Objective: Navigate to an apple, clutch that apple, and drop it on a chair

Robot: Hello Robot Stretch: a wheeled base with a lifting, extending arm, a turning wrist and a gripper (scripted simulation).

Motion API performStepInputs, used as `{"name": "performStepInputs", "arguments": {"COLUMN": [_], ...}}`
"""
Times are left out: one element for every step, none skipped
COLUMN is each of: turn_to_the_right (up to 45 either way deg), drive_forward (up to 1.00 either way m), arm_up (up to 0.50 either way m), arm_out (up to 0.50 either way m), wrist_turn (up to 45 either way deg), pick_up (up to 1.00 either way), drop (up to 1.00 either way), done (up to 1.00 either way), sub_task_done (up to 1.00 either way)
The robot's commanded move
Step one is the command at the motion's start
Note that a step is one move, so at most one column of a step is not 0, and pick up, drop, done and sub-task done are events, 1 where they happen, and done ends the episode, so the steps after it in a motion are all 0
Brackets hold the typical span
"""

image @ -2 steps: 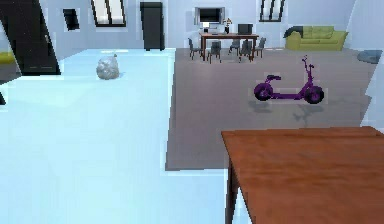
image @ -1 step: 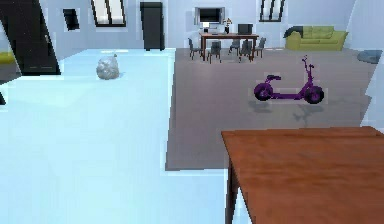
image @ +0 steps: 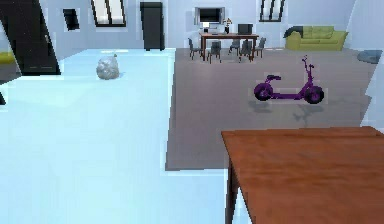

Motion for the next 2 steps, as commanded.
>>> {"name": "performStepInputs", "arguments": {"turn_to_the_right": [0.0, 0.0], "drive_forward": [0.0, 0.0], "arm_up": [0.0, 0.1], "arm_out": [0.0, 0.0], "wrist_turn": [0.0, 0.0], "pick_up": [1.0, 0.0], "drop": [0.0, 0.0], "done": [0.0, 0.0], "sub_task_done": [0.0, 0.0]}}
